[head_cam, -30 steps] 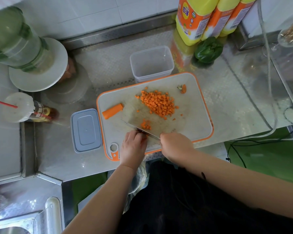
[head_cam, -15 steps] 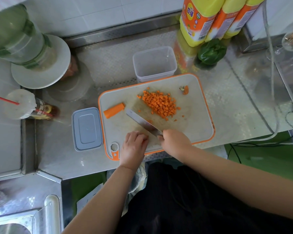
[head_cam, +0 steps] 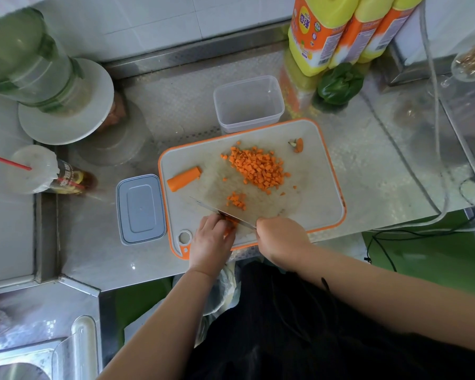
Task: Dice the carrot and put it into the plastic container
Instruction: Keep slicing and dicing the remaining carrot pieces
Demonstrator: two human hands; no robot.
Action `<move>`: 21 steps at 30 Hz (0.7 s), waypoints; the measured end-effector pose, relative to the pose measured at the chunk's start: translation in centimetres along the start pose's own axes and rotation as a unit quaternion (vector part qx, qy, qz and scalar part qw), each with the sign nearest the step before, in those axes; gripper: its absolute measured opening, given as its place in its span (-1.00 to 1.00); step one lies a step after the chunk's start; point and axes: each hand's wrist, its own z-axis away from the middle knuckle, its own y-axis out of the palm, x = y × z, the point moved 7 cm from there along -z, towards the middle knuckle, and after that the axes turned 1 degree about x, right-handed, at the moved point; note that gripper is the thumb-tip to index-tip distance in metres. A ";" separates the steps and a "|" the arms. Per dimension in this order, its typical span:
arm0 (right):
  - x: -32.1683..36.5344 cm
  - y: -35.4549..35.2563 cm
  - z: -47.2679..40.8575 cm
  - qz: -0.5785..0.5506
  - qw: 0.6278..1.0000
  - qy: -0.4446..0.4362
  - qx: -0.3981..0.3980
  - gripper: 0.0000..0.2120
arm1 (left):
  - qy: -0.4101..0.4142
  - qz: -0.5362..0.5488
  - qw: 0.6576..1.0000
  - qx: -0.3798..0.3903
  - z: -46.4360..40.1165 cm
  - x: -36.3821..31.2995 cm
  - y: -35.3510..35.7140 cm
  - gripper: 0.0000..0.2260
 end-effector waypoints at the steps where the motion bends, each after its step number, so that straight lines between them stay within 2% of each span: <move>1: 0.1 -0.1 0.1 0.005 1.000 0.002 0.006 -0.93 | -0.003 0.005 1.000 0.003 -0.1 0.1 0.0 -0.78; 4: 0.2 -0.2 0.0 0.014 1.000 0.013 0.010 -0.86 | -0.012 0.014 1.000 0.008 -0.3 0.5 0.2 -0.91; 9: 0.3 0.9 -1.2 0.011 0.999 0.026 0.024 -0.88 | -0.015 0.023 1.000 0.010 -0.3 0.8 0.5 -0.93; 12: -0.1 1.2 -2.0 -0.027 0.999 0.028 0.011 -0.94 | 0.007 0.021 1.000 -0.006 -0.2 0.3 0.2 -0.86; 16: -1.7 0.9 -2.7 -0.126 0.990 0.059 0.024 -0.78 | 0.022 0.013 0.999 -0.030 0.0 -0.1 -0.2 -0.83; 21: -1.6 0.5 -1.3 -0.104 0.994 0.030 0.000 -0.79 | 0.016 -0.009 0.999 -0.050 0.9 -0.4 -0.7 -0.79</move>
